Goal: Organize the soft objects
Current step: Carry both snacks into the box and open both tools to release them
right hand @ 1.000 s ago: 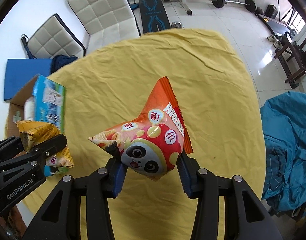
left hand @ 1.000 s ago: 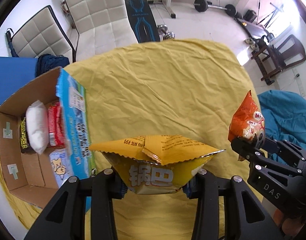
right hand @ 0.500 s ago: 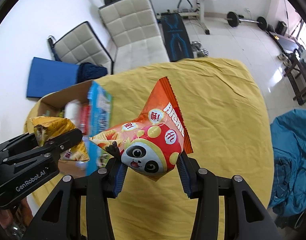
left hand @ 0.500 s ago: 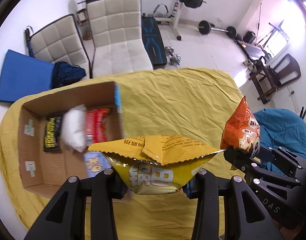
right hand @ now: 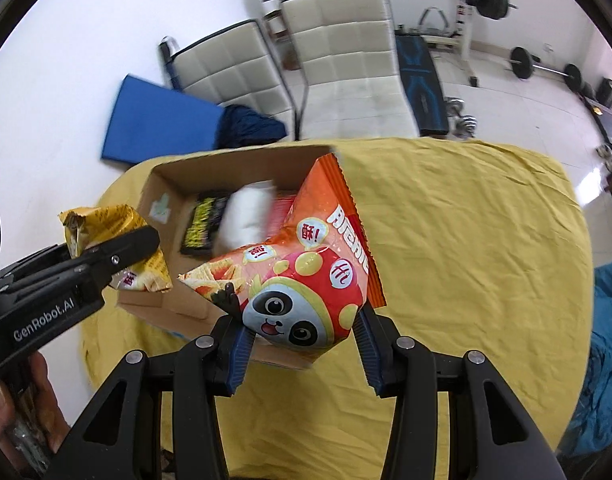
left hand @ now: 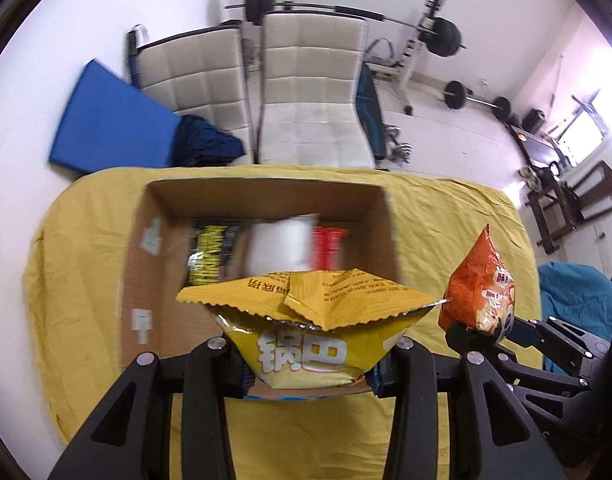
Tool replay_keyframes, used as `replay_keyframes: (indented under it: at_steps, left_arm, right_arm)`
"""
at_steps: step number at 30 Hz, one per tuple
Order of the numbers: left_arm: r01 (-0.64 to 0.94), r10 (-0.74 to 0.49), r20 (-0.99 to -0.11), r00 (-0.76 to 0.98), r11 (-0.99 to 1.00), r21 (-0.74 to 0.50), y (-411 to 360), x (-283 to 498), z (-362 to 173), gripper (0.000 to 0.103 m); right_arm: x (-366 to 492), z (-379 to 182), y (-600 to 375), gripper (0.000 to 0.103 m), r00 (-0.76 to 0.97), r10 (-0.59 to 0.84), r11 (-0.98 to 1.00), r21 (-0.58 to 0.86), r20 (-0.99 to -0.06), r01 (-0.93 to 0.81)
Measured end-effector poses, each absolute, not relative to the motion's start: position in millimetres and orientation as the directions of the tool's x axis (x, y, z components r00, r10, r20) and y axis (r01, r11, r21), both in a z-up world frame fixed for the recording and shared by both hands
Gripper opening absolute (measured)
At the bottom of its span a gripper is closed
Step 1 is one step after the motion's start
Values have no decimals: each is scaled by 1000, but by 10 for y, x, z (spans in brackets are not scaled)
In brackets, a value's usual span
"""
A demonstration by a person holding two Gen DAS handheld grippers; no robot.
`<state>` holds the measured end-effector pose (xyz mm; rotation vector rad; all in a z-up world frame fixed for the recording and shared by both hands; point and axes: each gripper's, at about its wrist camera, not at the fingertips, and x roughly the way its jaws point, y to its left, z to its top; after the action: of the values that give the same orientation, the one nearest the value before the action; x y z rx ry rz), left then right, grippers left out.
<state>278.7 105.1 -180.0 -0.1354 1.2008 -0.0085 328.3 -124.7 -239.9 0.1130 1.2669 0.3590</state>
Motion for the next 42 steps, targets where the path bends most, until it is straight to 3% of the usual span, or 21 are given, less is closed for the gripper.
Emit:
replay_keyframes:
  at_steps: [9, 18, 34, 42]
  left_arm:
    - [-135, -29, -952, 306, 988, -73, 1764, 2782, -2156, 38]
    - [-140, -30, -968, 250, 988, -67, 2037, 2867, -2570, 38]
    - [-149, -113, -992, 48, 982, -119, 2202, 2906, -3505, 38]
    - [-148, -125, -992, 1, 981, -124, 2203, 2871, -3658, 39]
  right_arm:
    - [3289, -2590, -262, 48, 192, 352, 913, 290, -916, -287]
    - [3367, -3175, 369, 48, 109, 343, 903, 296, -933, -311]
    - [3449, -4143, 629, 49, -23, 307, 914, 301, -952, -273]
    - [3453, -4401, 725, 51, -60, 295, 917, 300, -954, -261]
